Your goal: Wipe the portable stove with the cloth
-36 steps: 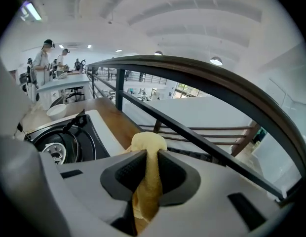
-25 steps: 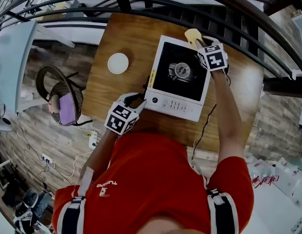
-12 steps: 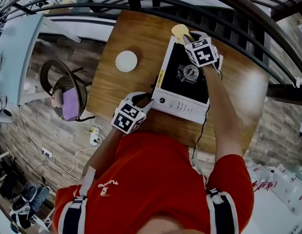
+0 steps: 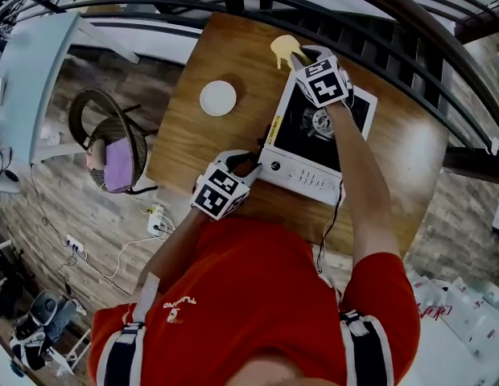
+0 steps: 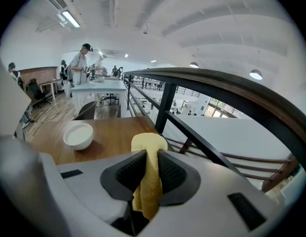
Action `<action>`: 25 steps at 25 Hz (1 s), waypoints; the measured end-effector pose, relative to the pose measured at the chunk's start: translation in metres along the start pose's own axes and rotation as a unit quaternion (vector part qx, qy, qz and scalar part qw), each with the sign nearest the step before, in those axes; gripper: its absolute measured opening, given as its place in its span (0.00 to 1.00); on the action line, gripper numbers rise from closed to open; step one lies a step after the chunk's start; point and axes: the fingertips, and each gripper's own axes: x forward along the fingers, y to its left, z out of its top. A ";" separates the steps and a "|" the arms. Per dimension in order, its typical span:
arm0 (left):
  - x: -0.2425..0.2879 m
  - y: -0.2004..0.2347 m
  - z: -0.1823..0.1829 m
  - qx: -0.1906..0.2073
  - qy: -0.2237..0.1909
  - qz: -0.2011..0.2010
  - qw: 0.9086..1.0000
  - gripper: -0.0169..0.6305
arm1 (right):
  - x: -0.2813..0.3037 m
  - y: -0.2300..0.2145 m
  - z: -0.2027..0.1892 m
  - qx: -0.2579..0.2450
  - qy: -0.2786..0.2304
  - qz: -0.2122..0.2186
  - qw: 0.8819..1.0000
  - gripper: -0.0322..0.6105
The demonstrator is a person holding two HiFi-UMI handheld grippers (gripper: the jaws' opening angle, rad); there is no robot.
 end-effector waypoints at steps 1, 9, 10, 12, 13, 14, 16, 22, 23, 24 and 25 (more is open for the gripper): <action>0.000 0.000 0.000 0.000 0.000 0.000 1.000 0.22 | 0.001 0.002 0.002 -0.003 -0.003 0.002 1.000 0.18; -0.001 0.001 -0.001 0.004 0.003 0.001 1.000 0.22 | -0.002 0.028 0.011 -0.047 -0.008 0.026 0.999 0.18; -0.001 0.000 0.000 0.004 0.002 0.001 1.000 0.22 | -0.003 0.032 0.010 -0.057 -0.006 0.029 0.998 0.18; -0.001 0.000 0.000 0.004 -0.001 0.002 1.000 0.22 | -0.006 0.041 0.006 -0.079 0.000 0.034 0.996 0.18; -0.001 0.000 0.000 0.003 -0.002 0.003 1.000 0.22 | -0.008 0.047 0.005 -0.092 0.002 0.037 0.995 0.18; -0.002 0.000 -0.001 0.002 -0.003 0.003 1.000 0.22 | -0.011 0.053 0.004 -0.106 0.006 0.038 0.994 0.18; -0.003 0.000 -0.001 0.001 -0.004 0.003 1.000 0.22 | -0.016 0.064 0.000 -0.132 0.015 0.041 0.990 0.18; 0.000 0.001 -0.001 -0.004 -0.011 0.002 1.000 0.22 | -0.028 0.099 -0.015 -0.166 0.026 0.065 0.984 0.18; 0.000 0.001 -0.001 -0.004 -0.012 0.003 1.000 0.22 | -0.031 0.105 -0.017 -0.171 0.027 0.067 0.983 0.18; 0.000 0.000 -0.001 -0.004 -0.011 0.004 1.000 0.22 | -0.034 0.110 -0.019 -0.174 0.027 0.069 0.982 0.18; -0.001 -0.002 -0.002 -0.003 -0.010 0.005 1.000 0.22 | -0.039 0.116 -0.020 -0.175 0.027 0.072 0.982 0.18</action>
